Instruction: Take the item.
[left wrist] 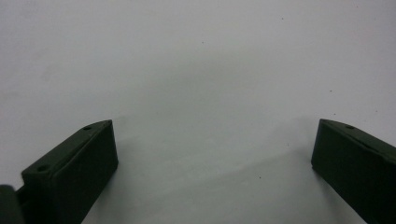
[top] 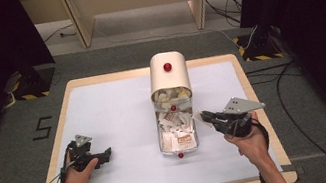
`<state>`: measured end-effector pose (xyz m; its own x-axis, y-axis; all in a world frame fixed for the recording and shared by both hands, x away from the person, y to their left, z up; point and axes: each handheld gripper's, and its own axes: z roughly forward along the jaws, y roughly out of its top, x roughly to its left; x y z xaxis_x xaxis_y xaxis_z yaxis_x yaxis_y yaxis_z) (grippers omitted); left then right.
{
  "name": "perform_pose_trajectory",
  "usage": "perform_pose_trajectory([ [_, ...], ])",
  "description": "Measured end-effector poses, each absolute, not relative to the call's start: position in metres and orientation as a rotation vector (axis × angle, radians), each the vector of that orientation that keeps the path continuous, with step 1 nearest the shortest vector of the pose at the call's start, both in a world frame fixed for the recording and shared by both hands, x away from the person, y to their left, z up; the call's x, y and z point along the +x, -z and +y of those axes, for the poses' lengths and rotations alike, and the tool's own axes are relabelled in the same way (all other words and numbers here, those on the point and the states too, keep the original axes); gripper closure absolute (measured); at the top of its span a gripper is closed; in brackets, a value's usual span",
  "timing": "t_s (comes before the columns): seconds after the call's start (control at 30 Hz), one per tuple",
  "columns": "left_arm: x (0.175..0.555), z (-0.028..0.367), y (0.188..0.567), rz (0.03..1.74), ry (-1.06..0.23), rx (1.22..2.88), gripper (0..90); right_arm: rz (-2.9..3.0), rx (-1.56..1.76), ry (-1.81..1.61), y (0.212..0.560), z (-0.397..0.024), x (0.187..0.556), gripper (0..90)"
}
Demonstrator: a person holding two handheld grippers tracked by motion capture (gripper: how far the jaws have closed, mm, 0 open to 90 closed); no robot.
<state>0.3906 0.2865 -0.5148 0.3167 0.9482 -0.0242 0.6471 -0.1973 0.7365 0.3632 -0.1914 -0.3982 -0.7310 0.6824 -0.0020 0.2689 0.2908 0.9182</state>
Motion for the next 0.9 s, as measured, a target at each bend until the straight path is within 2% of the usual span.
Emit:
perform_pose_trajectory([
  [0.9, 0.391, 0.287, 0.515, 1.407, -0.591, 1.936, 0.0, 2.091, 1.068, -1.361, 0.423, -0.245, 0.379, 86.2],
])
